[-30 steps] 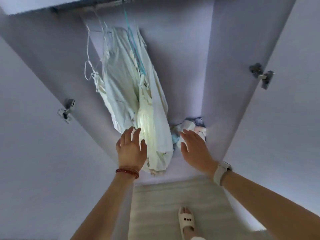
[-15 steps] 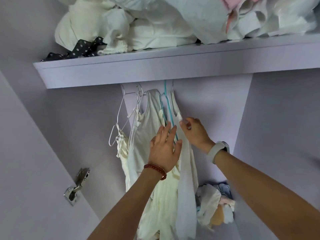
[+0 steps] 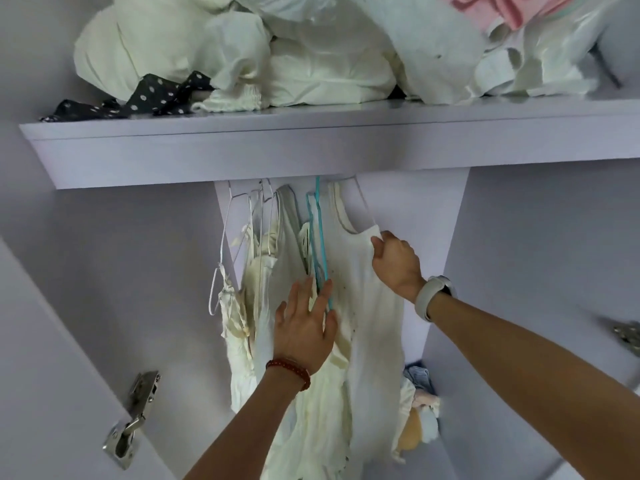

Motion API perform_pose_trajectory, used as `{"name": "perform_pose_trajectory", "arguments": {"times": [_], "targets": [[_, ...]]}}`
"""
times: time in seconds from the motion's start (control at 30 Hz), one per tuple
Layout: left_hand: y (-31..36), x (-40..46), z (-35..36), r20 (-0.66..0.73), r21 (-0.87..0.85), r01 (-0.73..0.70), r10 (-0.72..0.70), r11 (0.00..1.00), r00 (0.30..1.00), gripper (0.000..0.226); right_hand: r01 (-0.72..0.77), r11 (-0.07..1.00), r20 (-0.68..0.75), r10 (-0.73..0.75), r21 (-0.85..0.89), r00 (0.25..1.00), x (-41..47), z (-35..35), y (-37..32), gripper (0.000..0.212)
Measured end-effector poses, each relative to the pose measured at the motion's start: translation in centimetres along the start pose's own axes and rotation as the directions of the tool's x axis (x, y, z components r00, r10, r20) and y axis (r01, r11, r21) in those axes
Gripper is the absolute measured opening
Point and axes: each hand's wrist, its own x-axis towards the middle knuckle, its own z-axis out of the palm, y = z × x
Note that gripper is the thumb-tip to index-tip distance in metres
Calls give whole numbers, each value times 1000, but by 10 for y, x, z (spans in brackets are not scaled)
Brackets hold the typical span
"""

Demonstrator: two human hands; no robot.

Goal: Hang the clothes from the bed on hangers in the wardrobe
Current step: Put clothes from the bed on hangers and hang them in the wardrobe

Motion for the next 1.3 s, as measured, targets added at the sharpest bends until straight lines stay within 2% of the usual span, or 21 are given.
{"name": "perform_pose_trajectory", "arguments": {"times": [0.13,0.27,0.47,0.53,0.6,0.67,0.73,0.83,0.9,0.97,1.1,1.2,1.3], "targets": [[2,-3,-8,45,-35,35,-34,999,998,74,-7,996,-129,19,90,991,-26,-23,15,33],[14,-9,-9,-71,-117,31,-39,993,997,66,-77,981,-159,106,177,982,-89,-30,43,23],[62,-40,1,-222,-132,-203,171,970,960,51,-268,945,-111,292,189,950,-212,-45,98,23],[87,-62,12,-171,-307,-281,238,909,956,50,-326,930,-107,346,168,932,-262,-55,114,21],[114,-88,26,-4,-548,-234,277,803,961,45,-395,909,-106,409,135,906,-313,-67,129,21],[143,-113,39,99,-641,-223,367,735,925,43,-457,884,-101,466,101,879,-363,-80,143,19],[174,-134,53,136,-667,-278,480,691,867,45,-512,858,-89,514,47,853,-409,-94,152,21],[228,-168,76,217,-670,-351,625,654,750,68,-543,838,-100,537,-48,838,-478,-120,159,38],[265,-199,92,274,-661,-394,695,639,665,66,-543,836,-134,531,-79,837,-527,-138,163,34],[300,-235,102,324,-698,-407,767,589,553,59,-598,795,-171,578,-106,798,-577,-159,165,25],[367,-314,114,182,-806,-489,926,333,331,50,-742,646,-280,690,-177,668,-682,-194,166,20],[406,-378,110,138,-891,-406,973,204,185,55,-837,497,-408,732,-229,546,-750,-209,156,24],[435,-436,102,54,-939,-335,994,81,90,72,-929,341,-565,742,-146,361,-793,-215,139,24]]}}
